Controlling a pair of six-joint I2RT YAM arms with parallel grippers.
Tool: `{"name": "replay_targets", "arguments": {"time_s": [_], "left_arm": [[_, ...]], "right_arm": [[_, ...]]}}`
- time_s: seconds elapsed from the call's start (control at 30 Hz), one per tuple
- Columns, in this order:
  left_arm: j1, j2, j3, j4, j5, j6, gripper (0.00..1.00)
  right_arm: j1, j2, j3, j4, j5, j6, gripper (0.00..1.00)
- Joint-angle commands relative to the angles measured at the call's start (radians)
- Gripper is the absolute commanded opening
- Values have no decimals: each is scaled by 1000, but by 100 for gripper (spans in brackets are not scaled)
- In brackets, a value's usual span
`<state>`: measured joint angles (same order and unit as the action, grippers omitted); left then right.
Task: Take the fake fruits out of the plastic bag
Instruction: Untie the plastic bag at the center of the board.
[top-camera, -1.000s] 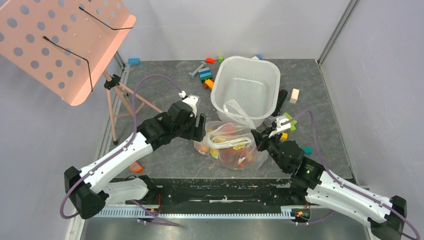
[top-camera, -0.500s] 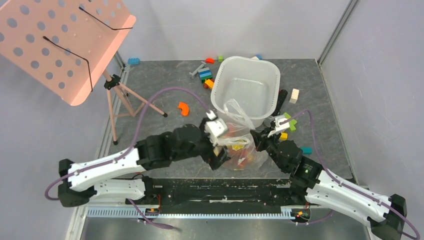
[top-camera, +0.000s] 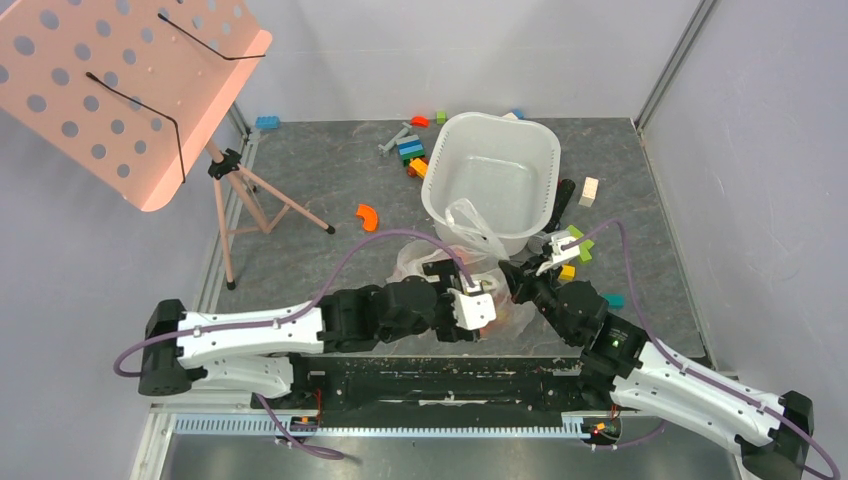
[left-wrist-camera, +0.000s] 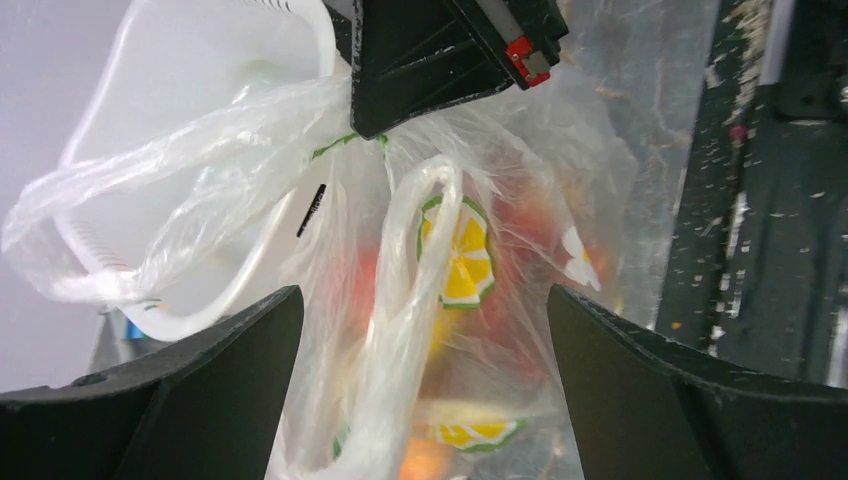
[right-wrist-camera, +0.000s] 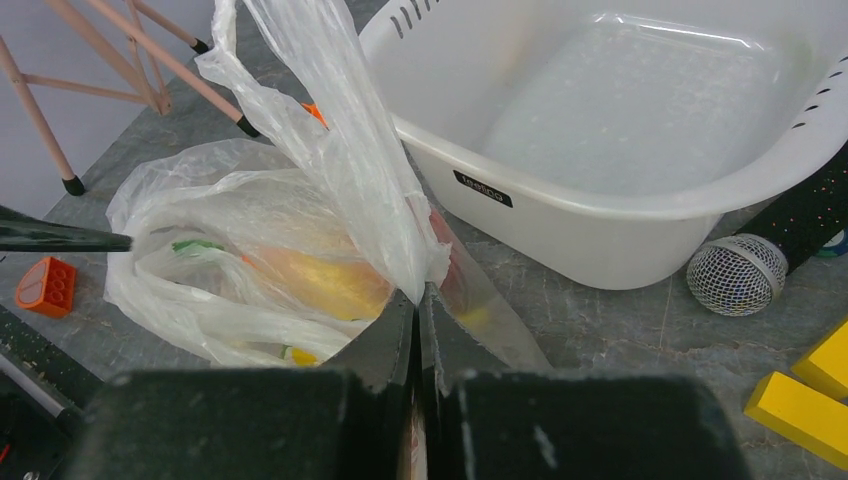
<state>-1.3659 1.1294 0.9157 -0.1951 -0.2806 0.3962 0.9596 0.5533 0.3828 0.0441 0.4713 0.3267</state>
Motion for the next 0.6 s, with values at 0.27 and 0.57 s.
{"name": "replay_targets", "arguments": {"time_s": [0.27, 0.57], "left_arm": [[7, 222, 146, -11, -167, 102, 81], [45, 286, 221, -133, -184, 29, 71]], "right_arm": [[-2, -4, 19, 11, -24, -4, 0], [-2, -29, 18, -6, -14, -9, 0]]}}
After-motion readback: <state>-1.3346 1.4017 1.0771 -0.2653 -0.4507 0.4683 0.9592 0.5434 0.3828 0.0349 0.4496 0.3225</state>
